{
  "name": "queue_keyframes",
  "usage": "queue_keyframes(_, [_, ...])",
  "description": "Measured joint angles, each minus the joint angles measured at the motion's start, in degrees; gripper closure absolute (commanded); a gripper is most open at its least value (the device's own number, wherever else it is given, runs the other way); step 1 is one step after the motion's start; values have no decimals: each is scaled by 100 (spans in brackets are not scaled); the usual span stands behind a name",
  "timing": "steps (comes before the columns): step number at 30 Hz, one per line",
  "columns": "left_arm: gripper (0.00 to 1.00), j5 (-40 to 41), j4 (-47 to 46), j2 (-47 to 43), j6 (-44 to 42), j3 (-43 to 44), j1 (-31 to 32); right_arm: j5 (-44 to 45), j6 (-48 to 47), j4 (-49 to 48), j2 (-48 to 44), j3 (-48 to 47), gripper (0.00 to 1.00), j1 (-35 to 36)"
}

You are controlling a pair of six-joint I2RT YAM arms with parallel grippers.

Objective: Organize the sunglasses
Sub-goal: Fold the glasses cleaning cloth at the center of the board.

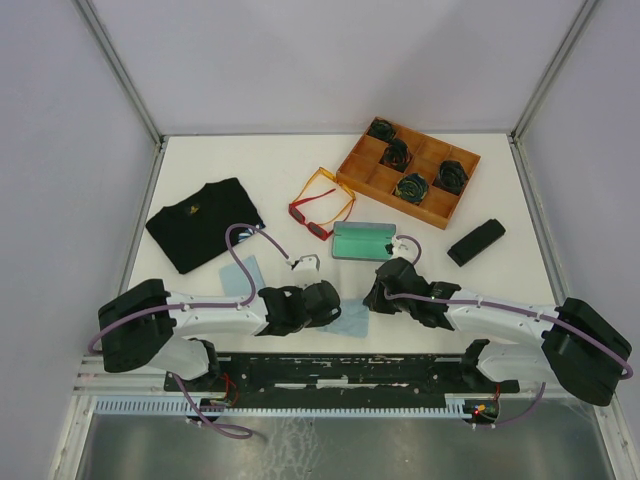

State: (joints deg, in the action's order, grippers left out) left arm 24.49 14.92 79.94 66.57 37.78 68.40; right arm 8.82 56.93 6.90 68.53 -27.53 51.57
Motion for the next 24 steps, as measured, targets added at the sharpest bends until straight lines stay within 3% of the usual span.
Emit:
queue_keyframes(17, [72, -4, -11, 144, 0, 0, -2, 0, -4, 0, 0, 0, 100, 0])
queue_keyframes(24, [80, -4, -22, 184, 0, 0, 0, 0, -15, 0, 0, 0, 100, 0])
